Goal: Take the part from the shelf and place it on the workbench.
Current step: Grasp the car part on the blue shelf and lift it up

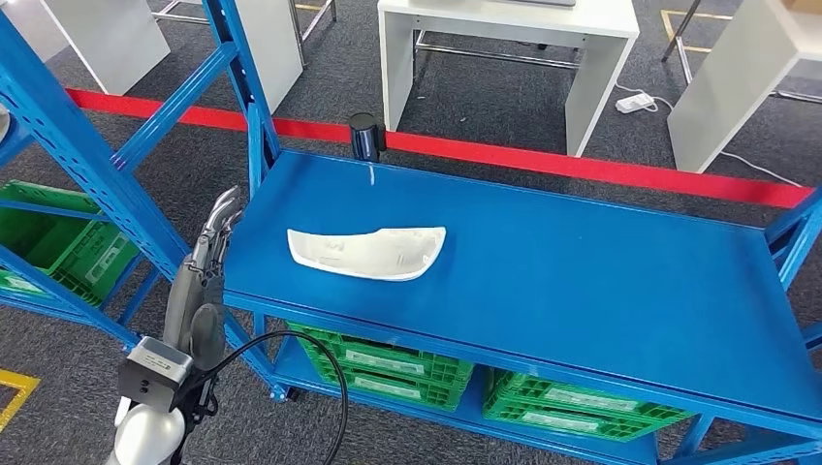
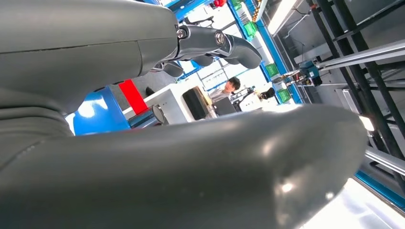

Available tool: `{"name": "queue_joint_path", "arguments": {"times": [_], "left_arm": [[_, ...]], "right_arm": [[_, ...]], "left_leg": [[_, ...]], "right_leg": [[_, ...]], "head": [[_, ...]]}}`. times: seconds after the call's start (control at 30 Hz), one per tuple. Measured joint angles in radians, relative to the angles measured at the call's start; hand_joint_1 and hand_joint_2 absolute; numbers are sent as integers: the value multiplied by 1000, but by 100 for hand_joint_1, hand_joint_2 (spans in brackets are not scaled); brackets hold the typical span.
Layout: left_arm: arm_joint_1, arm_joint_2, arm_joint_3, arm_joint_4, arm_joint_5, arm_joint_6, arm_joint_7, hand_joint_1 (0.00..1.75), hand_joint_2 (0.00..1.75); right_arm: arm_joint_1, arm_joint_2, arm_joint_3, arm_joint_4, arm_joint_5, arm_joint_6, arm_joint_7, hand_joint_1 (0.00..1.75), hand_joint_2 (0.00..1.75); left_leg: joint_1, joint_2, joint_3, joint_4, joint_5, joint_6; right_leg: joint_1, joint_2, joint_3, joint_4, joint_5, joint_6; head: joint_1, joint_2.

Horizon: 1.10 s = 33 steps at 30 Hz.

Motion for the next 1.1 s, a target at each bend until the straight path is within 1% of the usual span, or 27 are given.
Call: {"name": "queue_joint_path", "arguments": {"times": [0.17,0.3,0.43,0.57,0.67,0.73,0.83,0.93,1.1], "left_arm": [[0,2,0,0,0,0,0,0,0],[0,3,0,0,0,0,0,0,0],[0,5,0,3,-9,0,1,0,175],[0,12,0,30,-51,0,11,0,175],[-8,21,0,78,-116,-2,17,0,175],[-27,28,0,121,-168,0,29,0,175],[-72,44,-1,209,-318,30,69,0,175],[-121,59,-7,319,-473,90,80,0,175],[-223,66,-45,517,-636,145,99,0,175]], "right_arm": [[0,0,0,0,0,-1,-2,0,0],[0,0,0,0,0,-1,-1,0,0],[0,0,0,0,0,-1,-2,0,0],[0,0,-6,0,-1,-1,-6,0,0],[0,0,-14,0,-2,-1,-10,0,0],[0,0,-16,0,-1,-1,-10,0,0],[0,0,-18,0,3,-1,-7,0,0],[0,0,-20,0,11,-1,-7,0,0],[-1,0,-22,0,18,-1,-9,0,0]], "left_leg": [[0,0,3,0,-1,1],[0,0,6,0,-1,1],[0,0,10,-2,-1,1],[0,0,11,-3,-1,1],[0,0,12,-3,-1,1],[0,0,13,-4,0,0],[0,0,14,-5,0,0],[1,1,14,-5,0,0],[1,0,15,-5,0,0]], "right_leg": [[0,0,4,-4,1,8],[0,0,6,-5,1,10],[0,0,9,-5,1,10],[0,0,10,-5,1,11],[0,0,10,-5,1,10],[0,-1,11,-5,0,10],[0,-1,11,-5,1,10],[0,-1,11,-5,1,10],[0,-1,12,-4,1,10]], "head": [[0,0],[0,0],[0,0],[0,0],[0,0],[0,0],[0,0],[0,0],[0,0]]}}
